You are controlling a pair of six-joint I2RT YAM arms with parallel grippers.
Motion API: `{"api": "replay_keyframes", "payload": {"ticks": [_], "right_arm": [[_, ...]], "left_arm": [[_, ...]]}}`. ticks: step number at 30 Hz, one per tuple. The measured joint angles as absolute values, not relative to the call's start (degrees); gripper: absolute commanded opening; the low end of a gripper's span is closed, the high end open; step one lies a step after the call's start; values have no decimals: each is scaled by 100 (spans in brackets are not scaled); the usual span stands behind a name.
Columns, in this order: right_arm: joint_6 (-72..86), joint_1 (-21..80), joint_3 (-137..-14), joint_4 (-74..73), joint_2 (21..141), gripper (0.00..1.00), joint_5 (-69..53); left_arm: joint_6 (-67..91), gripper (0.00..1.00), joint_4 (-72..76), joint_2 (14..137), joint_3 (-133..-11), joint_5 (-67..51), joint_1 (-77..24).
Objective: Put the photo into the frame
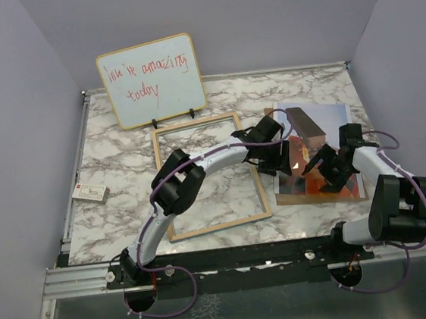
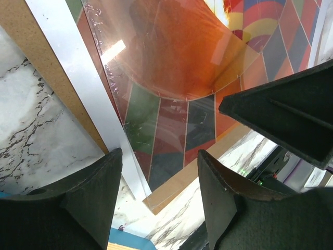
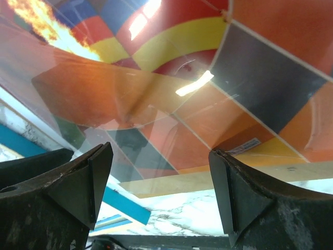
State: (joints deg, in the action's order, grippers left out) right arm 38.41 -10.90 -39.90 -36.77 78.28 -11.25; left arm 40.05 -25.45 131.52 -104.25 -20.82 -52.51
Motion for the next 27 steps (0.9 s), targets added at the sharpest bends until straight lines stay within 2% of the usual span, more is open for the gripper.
{"api": "replay_keyframes", "payload": {"ticks": [10,14,17,22,27], "right_arm": [[3850,-1087,-3852,-3208,8055,83,-2399],[3769,-1083,-3911,-3273,8005,83,-2353],[3662,-1050,-4206,-3494,7900,87,-1671],[3590,-1052,-5026,-3811,7896,96,119],[3583,-1164,-5374,-3946,8197,100,1531]], "left_arm": [[4007,62,-2644,13170,-10449,-2130,-5207],[3962,62,-2661,13161,-10444,-2137,-5172],[3887,61,-2755,13124,-10407,-2123,-5148],[3734,61,-2941,13115,-10357,-2099,-5050],[3564,61,-3061,13115,-10416,-2119,-4984]]}}
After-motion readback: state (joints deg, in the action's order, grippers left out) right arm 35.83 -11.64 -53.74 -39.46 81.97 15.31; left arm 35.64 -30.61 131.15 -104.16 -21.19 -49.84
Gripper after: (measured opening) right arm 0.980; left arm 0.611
